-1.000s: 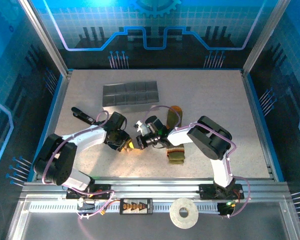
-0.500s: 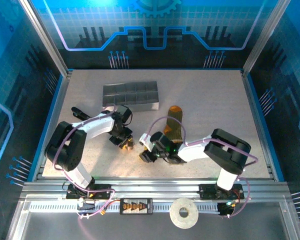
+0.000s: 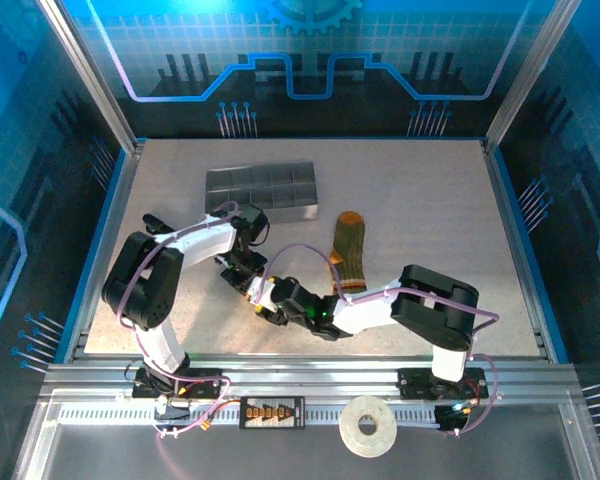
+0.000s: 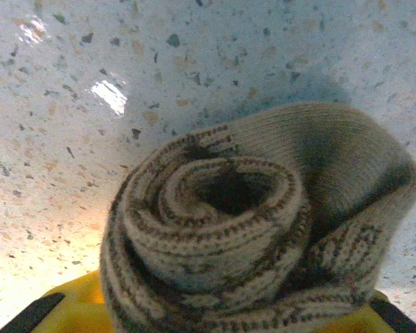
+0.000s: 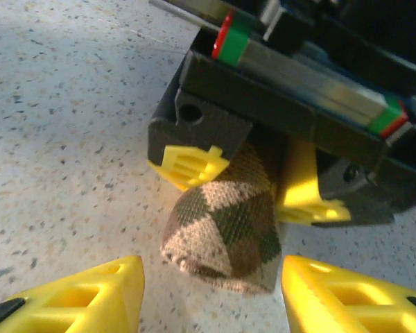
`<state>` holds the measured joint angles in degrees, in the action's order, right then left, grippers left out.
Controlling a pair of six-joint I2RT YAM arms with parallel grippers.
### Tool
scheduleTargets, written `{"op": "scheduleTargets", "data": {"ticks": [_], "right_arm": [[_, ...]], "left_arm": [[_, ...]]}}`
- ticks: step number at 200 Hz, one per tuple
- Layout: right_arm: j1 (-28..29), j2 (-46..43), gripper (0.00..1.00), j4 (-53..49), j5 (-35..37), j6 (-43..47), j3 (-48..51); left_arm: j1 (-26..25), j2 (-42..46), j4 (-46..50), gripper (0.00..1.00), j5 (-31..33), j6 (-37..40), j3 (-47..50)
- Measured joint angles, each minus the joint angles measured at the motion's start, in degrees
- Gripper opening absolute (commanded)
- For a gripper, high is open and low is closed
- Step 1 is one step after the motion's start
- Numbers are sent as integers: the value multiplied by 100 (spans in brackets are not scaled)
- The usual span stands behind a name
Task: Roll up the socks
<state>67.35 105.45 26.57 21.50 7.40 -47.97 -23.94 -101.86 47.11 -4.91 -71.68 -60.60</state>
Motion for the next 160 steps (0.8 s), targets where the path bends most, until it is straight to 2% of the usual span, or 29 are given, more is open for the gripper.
{"op": "scheduleTargets", "data": {"ticks": [95,160], "right_arm": [[-15,483,59,-166,551,-542,-385],[-227,490,61,273,232,-1591,55]], "left_arm": [[122,-271,321,25,-267,33,-280],[297,-546,660,23,-546,286,-560]]}}
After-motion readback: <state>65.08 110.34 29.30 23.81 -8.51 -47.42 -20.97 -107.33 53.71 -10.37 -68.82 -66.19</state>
